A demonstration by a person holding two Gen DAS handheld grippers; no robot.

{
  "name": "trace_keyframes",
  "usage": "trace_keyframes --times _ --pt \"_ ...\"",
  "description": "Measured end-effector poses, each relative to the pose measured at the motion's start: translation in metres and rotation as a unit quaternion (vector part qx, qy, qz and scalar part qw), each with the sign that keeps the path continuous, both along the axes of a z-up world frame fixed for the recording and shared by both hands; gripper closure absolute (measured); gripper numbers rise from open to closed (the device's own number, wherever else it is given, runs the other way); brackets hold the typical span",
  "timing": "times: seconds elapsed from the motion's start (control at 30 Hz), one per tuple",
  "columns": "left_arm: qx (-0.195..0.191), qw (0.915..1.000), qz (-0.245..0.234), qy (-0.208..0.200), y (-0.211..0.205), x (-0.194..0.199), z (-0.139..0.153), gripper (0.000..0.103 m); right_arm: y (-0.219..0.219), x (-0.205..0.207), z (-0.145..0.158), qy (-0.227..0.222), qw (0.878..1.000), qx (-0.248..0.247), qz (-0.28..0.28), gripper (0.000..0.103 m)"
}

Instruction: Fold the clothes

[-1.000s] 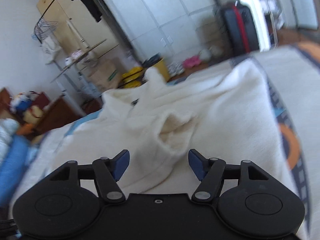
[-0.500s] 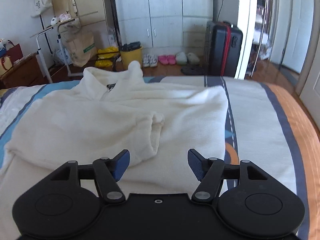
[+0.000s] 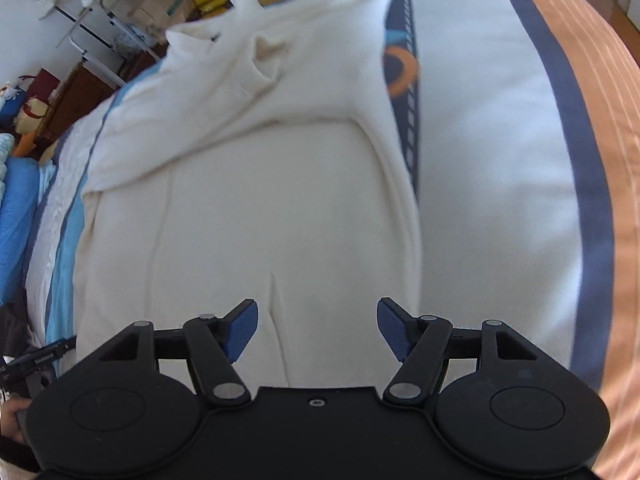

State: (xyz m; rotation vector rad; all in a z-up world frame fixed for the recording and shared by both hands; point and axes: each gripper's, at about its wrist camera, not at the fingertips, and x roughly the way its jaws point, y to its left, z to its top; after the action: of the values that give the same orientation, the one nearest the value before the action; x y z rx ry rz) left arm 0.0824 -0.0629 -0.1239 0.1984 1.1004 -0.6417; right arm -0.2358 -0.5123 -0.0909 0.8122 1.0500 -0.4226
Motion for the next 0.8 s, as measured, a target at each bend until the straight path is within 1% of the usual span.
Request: trace_keyframes --times 0.1,0.17,0.2,0.23,0.27,0.3,0.33,0.37,0.4,0.43,0.47,0.53,0.6,0.63,0.67,0.7,0.73,0.77,0.8 --pt "-0.05 0.9986 -0.012 0.016 0.009 -0.007 0.008 0.044 0.004 -0.014 -0.006 0.042 0.999 0.001 0.003 0.032" --pt "-0.081 0.9962 -0.019 0.024 0.015 -0.011 0.014 0.046 0.01 -0.02 -0.009 0.068 0.998 0.001 0.015 0.032" --pt "-0.07 0.9974 -0.019 0.004 0.014 -0.012 0.017 0.046 0.013 -0.021 -0.013 0.074 0.997 0.015 0.026 0.032" --pt "-0.05 0.9985 -0.019 -0.012 0.013 -0.014 0.018 0.046 0.017 -0.022 -0.016 0.081 0.996 0.03 0.037 0.032" --pt "-0.034 0.9989 -0.024 -0.02 0.011 -0.014 0.017 0.046 0.021 -0.021 -0.022 0.093 0.993 0.046 0.053 0.029" --pt "-0.023 0.9991 -0.031 -0.016 0.011 -0.014 0.013 0.043 0.025 -0.02 -0.028 0.106 0.99 0.061 0.069 0.025" --pt "-0.012 0.9992 -0.037 -0.007 0.01 -0.014 0.009 0.039 0.03 -0.018 -0.034 0.128 0.986 0.057 0.091 0.017" --pt "0.012 0.9989 -0.045 -0.006 0.009 -0.015 0.004 0.038 0.035 -0.015 -0.039 0.157 0.98 0.036 0.12 0.015" --pt "0.037 0.9979 -0.053 -0.005 0.007 -0.016 -0.001 0.035 0.037 -0.013 -0.044 0.179 0.974 0.024 0.139 0.015" --pt "0.062 0.9959 -0.064 -0.015 0.004 -0.02 -0.004 0.035 0.039 -0.011 -0.048 0.197 0.968 0.014 0.155 0.014" --pt "0.063 0.995 -0.075 -0.018 0.004 -0.024 -0.005 0.035 0.038 -0.011 -0.049 0.194 0.968 0.029 0.157 0.013" --pt "0.041 0.9946 -0.094 -0.015 0.005 -0.028 -0.001 0.035 0.037 -0.009 -0.05 0.176 0.967 0.068 0.171 0.013" --pt "0.023 0.9939 -0.105 -0.024 0.008 -0.032 0.004 0.04 0.044 -0.006 -0.052 0.158 0.962 0.1 0.2 0.02" --pt "0.015 0.9935 -0.109 -0.026 0.009 -0.034 0.005 0.051 0.049 -0.004 -0.053 0.151 0.958 0.112 0.214 0.037" --pt "0.008 0.9931 -0.114 -0.028 0.009 -0.036 0.006 0.061 0.055 -0.003 -0.053 0.148 0.957 0.102 0.226 0.049" --pt "0.002 0.9928 -0.118 -0.025 0.009 -0.037 0.005 0.083 0.061 -0.003 -0.052 0.149 0.956 0.084 0.238 0.052" --pt "0.006 0.9929 -0.116 -0.025 0.006 -0.039 0.002 0.088 0.067 -0.001 -0.051 0.151 0.956 0.065 0.244 0.06" --pt "0.009 0.993 -0.115 -0.026 0.004 -0.04 0.0 0.088 0.071 0.0 -0.049 0.152 0.956 0.044 0.246 0.067" --pt "0.004 0.9934 -0.112 -0.026 0.002 -0.04 0.001 0.09 0.074 0.001 -0.047 0.147 0.957 0.031 0.247 0.071"
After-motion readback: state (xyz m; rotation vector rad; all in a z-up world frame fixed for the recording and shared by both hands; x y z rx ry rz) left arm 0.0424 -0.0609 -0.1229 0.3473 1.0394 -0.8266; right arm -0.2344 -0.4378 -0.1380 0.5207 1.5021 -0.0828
